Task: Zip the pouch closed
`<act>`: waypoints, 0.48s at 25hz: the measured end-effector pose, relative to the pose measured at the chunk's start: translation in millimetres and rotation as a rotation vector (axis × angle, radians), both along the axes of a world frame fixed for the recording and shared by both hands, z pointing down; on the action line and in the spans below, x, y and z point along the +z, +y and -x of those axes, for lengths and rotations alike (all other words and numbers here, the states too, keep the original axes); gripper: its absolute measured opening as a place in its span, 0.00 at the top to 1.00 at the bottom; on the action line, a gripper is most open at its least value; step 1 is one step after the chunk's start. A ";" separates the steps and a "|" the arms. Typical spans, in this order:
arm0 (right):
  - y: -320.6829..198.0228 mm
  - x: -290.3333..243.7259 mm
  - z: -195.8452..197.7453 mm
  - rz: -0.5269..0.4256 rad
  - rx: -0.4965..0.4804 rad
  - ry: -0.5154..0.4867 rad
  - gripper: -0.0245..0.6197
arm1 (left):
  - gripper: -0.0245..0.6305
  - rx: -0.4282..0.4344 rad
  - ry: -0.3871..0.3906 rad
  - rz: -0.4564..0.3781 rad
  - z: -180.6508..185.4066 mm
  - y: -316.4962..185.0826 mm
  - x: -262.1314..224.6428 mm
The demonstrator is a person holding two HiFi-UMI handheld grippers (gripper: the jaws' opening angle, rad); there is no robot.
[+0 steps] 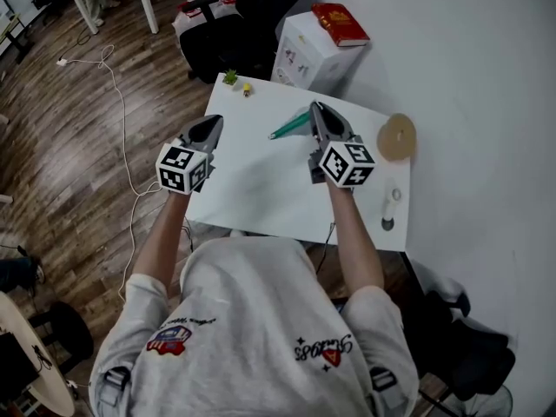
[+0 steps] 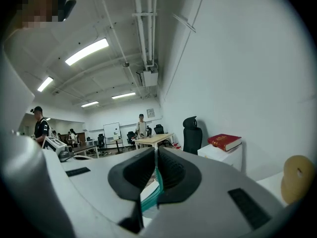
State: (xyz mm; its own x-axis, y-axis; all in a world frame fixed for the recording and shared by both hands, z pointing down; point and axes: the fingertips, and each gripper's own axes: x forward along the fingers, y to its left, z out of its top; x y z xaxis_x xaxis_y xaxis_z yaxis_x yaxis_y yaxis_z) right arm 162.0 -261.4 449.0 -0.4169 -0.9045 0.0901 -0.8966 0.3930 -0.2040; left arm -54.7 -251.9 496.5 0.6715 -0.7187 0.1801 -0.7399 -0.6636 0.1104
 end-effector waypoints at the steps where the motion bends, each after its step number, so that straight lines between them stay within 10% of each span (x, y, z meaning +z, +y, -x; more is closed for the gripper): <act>1: 0.9 -2.8 0.0 -0.011 0.002 0.017 0.93 | 0.96 0.002 -0.003 -0.002 -0.2 -0.3 -0.4; 12: 15.6 -2.9 -0.7 -0.025 0.010 0.042 0.93 | 0.96 -0.005 0.031 -0.013 6.6 8.6 -5.0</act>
